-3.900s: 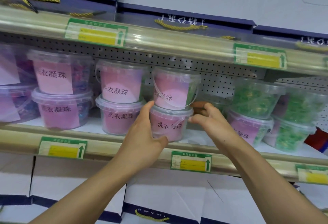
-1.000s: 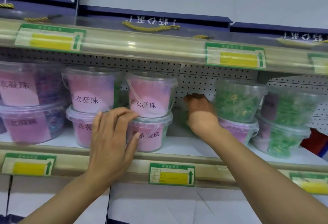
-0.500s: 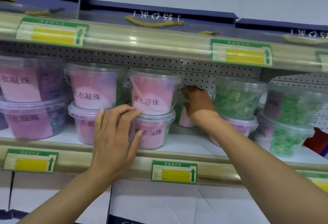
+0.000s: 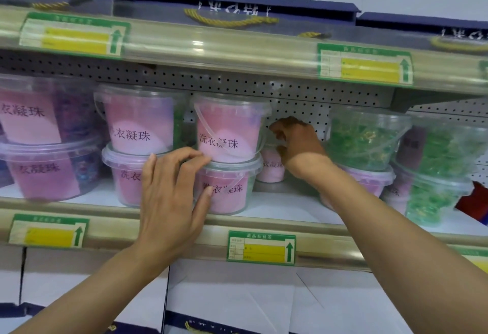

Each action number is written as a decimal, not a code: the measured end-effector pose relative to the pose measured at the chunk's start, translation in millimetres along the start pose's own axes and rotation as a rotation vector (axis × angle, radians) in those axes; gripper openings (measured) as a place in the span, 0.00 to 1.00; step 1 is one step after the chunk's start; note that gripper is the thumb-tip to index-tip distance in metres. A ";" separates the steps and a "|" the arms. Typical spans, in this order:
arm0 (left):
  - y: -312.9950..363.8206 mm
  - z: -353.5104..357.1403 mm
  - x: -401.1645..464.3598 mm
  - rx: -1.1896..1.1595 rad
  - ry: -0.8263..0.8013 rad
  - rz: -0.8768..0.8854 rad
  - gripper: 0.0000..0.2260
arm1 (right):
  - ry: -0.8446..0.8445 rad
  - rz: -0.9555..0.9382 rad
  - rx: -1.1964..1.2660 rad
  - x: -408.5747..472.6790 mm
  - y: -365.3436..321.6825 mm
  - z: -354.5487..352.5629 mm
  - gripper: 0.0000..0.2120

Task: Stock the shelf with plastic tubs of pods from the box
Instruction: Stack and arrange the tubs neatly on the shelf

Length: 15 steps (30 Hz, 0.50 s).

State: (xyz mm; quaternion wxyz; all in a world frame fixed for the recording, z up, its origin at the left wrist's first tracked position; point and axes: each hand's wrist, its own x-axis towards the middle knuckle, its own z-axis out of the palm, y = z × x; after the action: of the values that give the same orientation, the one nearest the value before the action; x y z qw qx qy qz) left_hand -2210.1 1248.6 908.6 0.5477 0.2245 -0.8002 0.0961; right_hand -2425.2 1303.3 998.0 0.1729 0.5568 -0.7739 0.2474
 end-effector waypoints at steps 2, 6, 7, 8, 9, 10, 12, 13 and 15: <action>0.5 -0.4 -0.8 -0.002 -0.002 0.001 0.18 | -0.033 0.095 -0.020 -3.5 4.3 -2.9 0.29; 0.5 -0.3 0.4 0.007 -0.004 0.010 0.18 | -0.135 0.244 -0.082 -2.6 5.0 4.9 0.26; 0.8 -0.3 -0.1 0.007 -0.004 0.008 0.18 | -0.127 0.253 -0.070 -0.4 5.3 7.2 0.22; 0.9 -0.3 -0.3 0.007 -0.002 0.006 0.18 | -0.105 0.247 -0.062 2.2 5.6 9.6 0.18; 0.4 -0.4 -0.4 0.007 -0.001 0.006 0.18 | -0.074 0.231 -0.058 4.1 6.3 12.2 0.15; 0.1 -0.2 -0.7 0.007 -0.004 0.005 0.18 | -0.044 0.210 -0.055 5.1 6.6 15.0 0.13; -0.1 -0.3 -0.1 0.005 -0.009 0.004 0.18 | -0.002 0.158 -0.037 5.5 5.3 19.6 0.11; 0.4 -0.1 0.0 0.005 -0.010 0.006 0.18 | 0.003 0.134 -0.016 5.4 5.4 21.4 0.11; 1.0 -0.2 -0.4 0.009 -0.011 0.011 0.18 | 0.000 0.096 0.055 5.6 6.0 24.1 0.12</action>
State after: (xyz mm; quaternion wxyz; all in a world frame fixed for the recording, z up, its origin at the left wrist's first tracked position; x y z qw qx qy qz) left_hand -2210.3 1249.7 908.4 0.5418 0.2229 -0.8040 0.1015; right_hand -2432.5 1286.6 980.2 0.1452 0.5238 -0.7925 0.2765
